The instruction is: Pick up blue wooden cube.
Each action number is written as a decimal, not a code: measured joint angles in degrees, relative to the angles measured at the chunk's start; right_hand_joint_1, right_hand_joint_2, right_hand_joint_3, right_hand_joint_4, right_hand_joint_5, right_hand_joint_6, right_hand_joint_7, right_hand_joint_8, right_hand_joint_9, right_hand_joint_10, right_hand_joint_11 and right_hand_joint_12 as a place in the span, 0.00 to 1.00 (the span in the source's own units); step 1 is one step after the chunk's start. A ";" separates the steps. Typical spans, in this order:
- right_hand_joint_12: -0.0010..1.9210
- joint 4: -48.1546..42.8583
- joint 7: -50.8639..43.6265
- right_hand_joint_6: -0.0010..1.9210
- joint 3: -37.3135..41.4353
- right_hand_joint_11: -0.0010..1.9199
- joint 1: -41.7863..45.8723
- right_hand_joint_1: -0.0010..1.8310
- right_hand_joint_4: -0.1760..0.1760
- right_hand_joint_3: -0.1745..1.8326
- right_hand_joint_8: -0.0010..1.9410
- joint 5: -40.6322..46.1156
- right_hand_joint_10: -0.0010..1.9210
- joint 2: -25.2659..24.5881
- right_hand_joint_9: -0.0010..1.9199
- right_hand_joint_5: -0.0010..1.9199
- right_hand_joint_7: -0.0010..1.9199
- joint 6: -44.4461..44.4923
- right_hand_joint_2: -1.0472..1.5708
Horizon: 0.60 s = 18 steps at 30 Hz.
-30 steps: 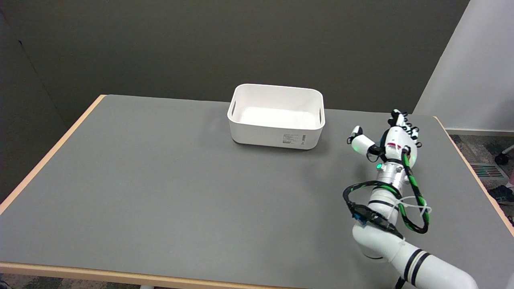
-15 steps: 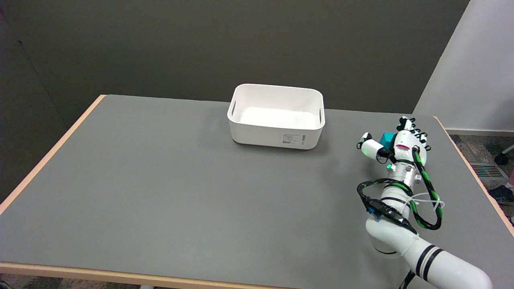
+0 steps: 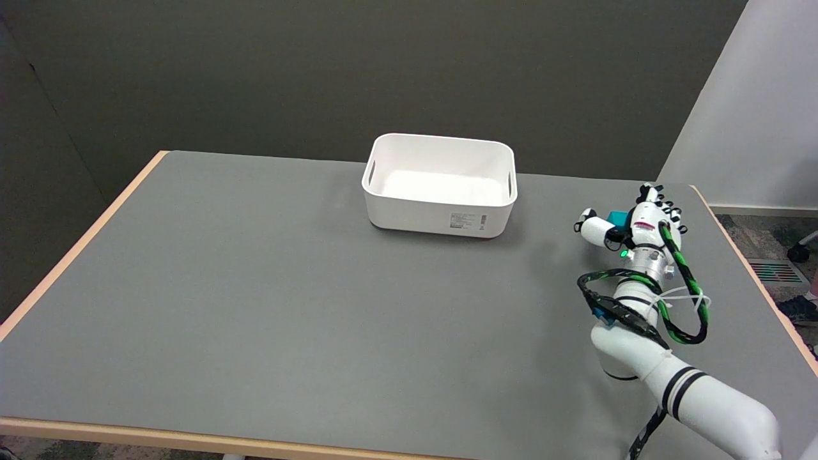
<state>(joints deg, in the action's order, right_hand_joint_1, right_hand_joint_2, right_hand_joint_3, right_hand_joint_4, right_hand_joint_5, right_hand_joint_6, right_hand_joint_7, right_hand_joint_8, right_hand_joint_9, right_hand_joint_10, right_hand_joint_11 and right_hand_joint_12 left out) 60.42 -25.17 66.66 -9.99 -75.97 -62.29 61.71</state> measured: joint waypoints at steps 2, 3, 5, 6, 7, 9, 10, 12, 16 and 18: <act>0.59 -0.46 0.04 0.18 0.26 0.00 -0.24 0.35 0.12 0.56 0.24 0.18 0.39 0.14 0.05 0.03 0.08 -0.40 0.64; 0.59 -0.63 0.06 0.18 0.35 0.00 -0.28 0.35 0.12 0.56 0.24 0.25 0.39 0.19 0.05 0.03 0.08 -0.55 0.64; 0.60 -0.90 0.09 0.18 0.54 0.00 -0.29 0.35 0.12 0.56 0.24 0.40 0.40 0.24 0.06 0.03 0.08 -0.77 0.64; 0.60 -1.02 0.10 0.18 0.63 0.00 -0.26 0.35 0.12 0.56 0.24 0.47 0.40 0.25 0.06 0.03 0.08 -0.81 0.64; 0.60 -1.09 0.12 0.18 0.71 0.00 -0.19 0.35 0.12 0.56 0.24 0.54 0.40 0.25 0.07 0.04 0.09 -0.83 0.64; 0.61 -1.26 0.23 0.19 0.84 0.00 0.09 0.35 0.12 0.56 0.25 0.68 0.41 0.25 0.08 0.04 0.09 -0.85 0.64; 0.61 -1.30 0.31 0.20 0.90 0.00 0.21 0.36 0.11 0.56 0.25 0.72 0.42 0.23 0.09 0.04 0.10 -0.86 0.64; 0.61 -1.42 0.51 0.21 1.03 0.00 0.52 0.41 0.08 0.57 0.27 0.90 0.46 0.10 0.13 0.05 0.13 -0.86 0.66; 0.61 -1.62 0.80 0.22 1.17 0.00 1.05 0.47 0.05 0.57 0.32 1.20 0.53 -0.18 0.18 0.07 0.17 -0.86 0.67; 0.61 -1.82 0.94 0.23 1.18 0.00 1.27 0.49 0.05 0.57 0.34 1.38 0.55 -0.32 0.19 0.08 0.17 -0.86 0.67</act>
<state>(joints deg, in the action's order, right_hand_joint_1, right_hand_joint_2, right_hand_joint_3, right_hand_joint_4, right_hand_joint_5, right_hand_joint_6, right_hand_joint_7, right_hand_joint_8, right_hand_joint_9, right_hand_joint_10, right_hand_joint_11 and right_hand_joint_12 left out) 58.60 -24.23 67.85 -8.71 -74.60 -62.61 60.86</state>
